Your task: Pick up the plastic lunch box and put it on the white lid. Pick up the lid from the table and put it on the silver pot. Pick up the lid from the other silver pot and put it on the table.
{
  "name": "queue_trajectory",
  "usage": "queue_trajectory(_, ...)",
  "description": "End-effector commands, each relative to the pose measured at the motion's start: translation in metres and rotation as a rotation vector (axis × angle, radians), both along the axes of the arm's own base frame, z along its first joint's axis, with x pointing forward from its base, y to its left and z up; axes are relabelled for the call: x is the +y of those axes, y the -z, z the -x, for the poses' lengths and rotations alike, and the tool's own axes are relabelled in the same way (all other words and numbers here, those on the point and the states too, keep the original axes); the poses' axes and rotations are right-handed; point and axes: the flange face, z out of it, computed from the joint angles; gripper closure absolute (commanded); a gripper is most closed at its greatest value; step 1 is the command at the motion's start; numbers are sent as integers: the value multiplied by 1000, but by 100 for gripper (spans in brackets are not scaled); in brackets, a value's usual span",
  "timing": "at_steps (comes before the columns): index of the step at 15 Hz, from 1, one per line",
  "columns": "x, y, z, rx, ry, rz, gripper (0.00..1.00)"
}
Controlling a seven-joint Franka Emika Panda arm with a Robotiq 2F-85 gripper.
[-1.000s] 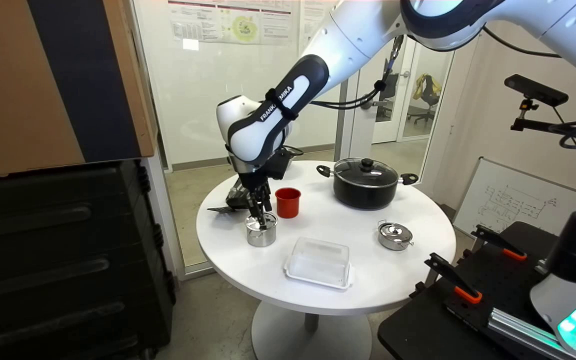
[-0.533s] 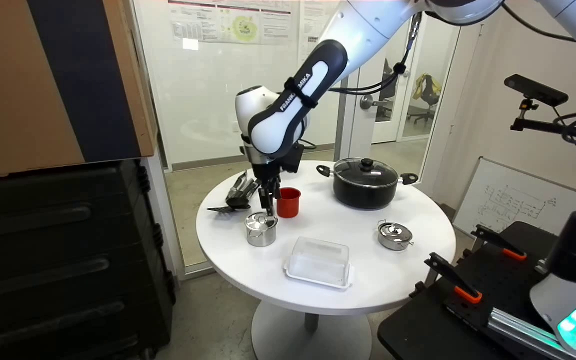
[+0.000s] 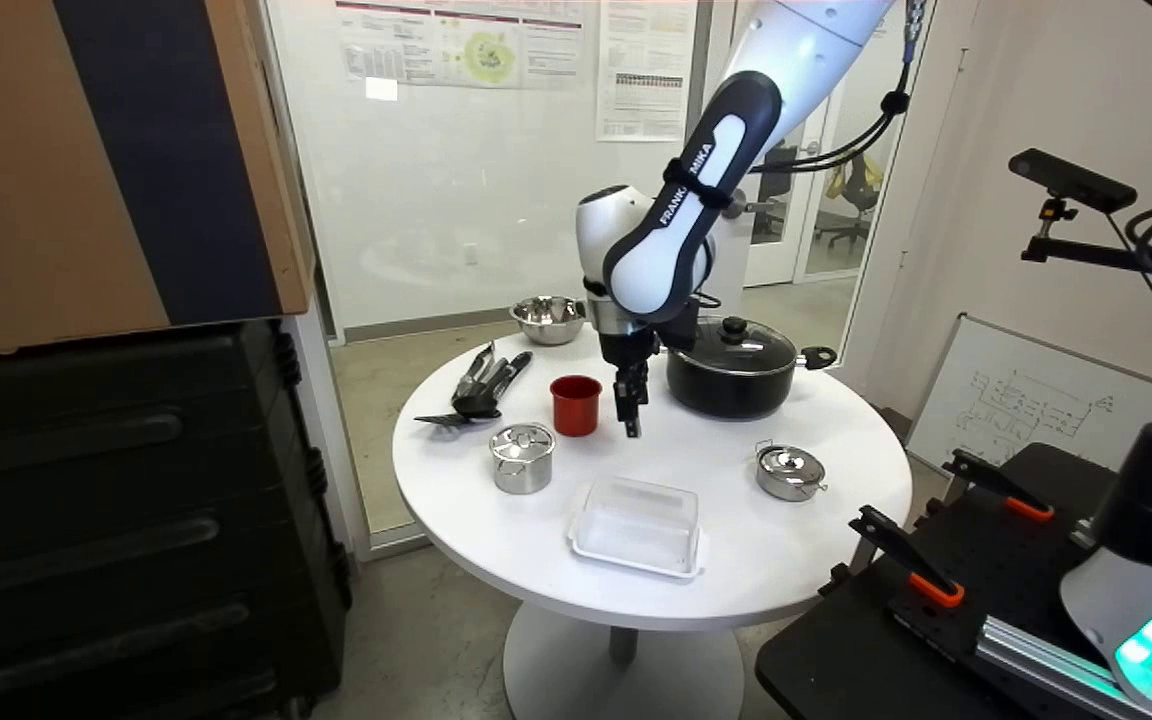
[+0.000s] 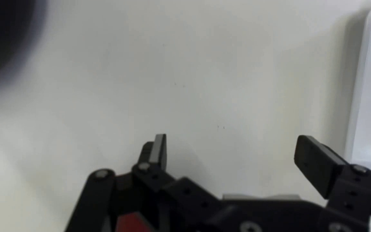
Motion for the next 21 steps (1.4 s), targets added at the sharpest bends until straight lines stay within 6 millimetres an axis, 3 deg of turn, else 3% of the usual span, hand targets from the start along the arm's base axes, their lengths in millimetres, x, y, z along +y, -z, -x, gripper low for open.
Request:
queue_trajectory(1, -9, 2, 5, 8, -14, 5, 0)
queue_trajectory(8, -16, 2, 18, 0, -24, -24, 0)
queue_trajectory(10, -34, -2, 26, -40, 20, -91, 0)
queue_trajectory(16, -112, 1, 63, -194, 187, -314, 0)
queue_trajectory(20, -135, -5, 88, -219, 167, -401, 0)
queue_trajectory(21, -133, 10, 75, -197, 194, -370, 0)
